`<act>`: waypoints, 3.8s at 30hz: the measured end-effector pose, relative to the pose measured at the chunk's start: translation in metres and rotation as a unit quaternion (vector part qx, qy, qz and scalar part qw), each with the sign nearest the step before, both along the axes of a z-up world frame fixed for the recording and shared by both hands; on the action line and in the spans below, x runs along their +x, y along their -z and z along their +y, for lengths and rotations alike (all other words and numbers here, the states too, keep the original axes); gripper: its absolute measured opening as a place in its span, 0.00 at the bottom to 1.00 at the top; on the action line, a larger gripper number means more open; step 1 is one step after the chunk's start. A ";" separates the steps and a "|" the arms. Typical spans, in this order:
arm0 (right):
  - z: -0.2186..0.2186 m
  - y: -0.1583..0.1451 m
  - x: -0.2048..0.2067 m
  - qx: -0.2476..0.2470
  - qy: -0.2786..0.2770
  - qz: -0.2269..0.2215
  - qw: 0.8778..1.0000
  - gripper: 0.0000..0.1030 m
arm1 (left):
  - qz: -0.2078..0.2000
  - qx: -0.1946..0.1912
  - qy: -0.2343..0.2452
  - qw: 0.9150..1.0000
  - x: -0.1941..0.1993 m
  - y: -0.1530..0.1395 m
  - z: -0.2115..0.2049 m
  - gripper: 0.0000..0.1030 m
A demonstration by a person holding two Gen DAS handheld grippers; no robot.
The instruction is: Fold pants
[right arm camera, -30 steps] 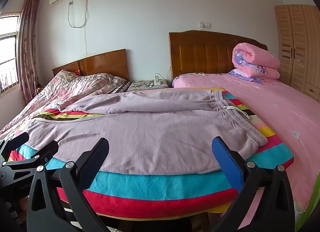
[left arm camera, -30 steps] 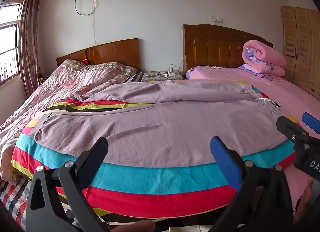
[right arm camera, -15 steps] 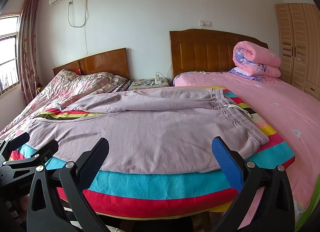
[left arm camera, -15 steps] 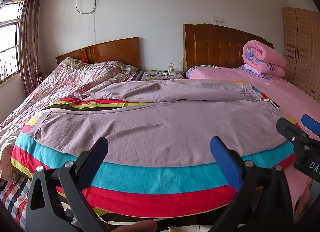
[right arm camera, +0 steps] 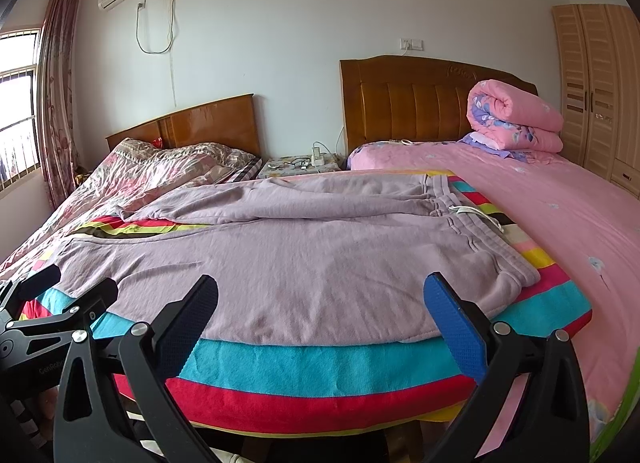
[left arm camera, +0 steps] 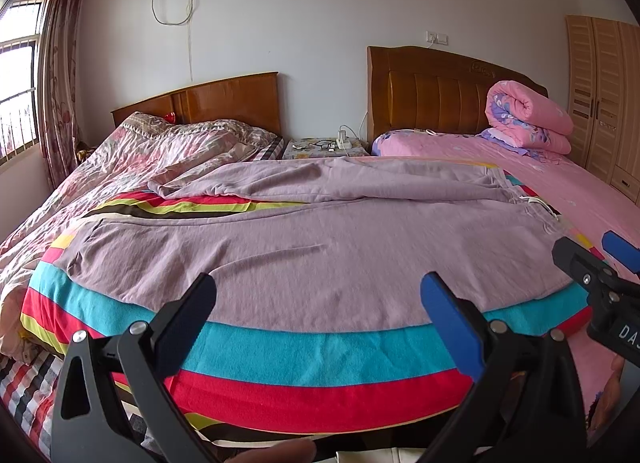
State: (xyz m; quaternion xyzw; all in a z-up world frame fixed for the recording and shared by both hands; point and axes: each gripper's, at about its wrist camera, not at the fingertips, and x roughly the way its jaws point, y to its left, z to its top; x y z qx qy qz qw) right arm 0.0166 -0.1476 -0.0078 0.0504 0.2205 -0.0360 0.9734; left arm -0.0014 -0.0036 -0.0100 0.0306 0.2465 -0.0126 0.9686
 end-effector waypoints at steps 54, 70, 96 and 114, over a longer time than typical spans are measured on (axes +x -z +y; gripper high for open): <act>0.002 0.015 -0.004 0.011 -0.008 0.018 1.000 0.96 | 0.016 -0.008 0.001 1.000 0.001 0.005 0.005 0.99; -0.048 -0.009 0.127 -0.006 -0.062 0.089 0.994 0.96 | 0.099 0.046 0.012 0.994 0.125 -0.019 0.024 0.99; -0.081 0.085 0.559 -0.059 -0.330 0.288 0.897 0.68 | 0.233 -0.276 -0.020 0.932 0.367 0.022 0.098 0.99; -0.037 0.010 0.245 -0.081 -0.269 0.111 0.953 0.13 | 0.195 -0.345 -0.044 0.917 0.339 0.007 0.120 0.99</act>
